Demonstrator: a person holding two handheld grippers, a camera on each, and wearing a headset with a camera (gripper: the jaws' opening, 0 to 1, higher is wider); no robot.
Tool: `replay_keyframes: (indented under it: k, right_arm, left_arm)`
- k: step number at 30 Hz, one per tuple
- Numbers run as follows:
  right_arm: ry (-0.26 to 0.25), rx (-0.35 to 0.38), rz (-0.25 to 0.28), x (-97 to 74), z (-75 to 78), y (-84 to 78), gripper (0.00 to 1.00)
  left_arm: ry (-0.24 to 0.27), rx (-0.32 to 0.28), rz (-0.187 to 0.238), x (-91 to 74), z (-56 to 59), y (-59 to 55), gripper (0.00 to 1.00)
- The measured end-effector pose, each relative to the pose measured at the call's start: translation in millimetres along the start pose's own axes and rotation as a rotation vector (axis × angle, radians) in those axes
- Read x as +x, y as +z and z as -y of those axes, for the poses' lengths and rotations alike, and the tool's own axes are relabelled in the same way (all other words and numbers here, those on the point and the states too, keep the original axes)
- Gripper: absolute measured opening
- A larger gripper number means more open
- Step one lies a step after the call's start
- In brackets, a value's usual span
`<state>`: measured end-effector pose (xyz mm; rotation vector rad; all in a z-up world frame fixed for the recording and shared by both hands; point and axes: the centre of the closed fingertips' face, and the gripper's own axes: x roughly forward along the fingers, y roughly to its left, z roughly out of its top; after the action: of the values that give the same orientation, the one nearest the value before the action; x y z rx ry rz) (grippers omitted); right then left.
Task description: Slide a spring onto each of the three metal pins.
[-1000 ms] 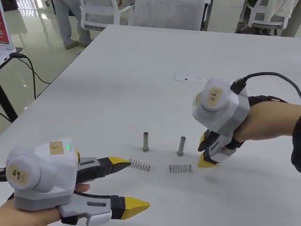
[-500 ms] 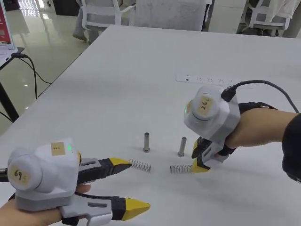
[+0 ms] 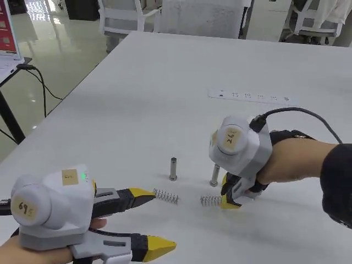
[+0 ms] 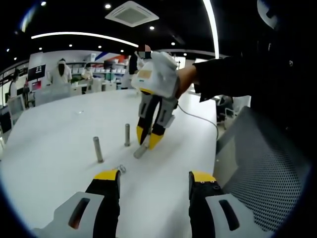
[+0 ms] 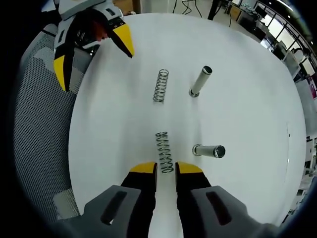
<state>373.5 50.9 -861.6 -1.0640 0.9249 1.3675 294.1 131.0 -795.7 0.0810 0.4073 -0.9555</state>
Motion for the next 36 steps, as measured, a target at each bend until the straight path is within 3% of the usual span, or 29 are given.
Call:
replay_keyframes:
  k: [24, 36]
  right_arm:
    - [0.007, -0.022, -0.015, 3.6, -2.8, -1.9, 0.08]
    - [0.02, -0.013, 0.004, -13.5, -11.8, 2.2, 0.08]
  left_arm:
    - [0.001, 0.002, -0.001, 1.1, -0.2, -0.3, 0.5]
    - [-0.009, 0.013, -0.002, 5.2, 0.5, 3.6, 0.49]
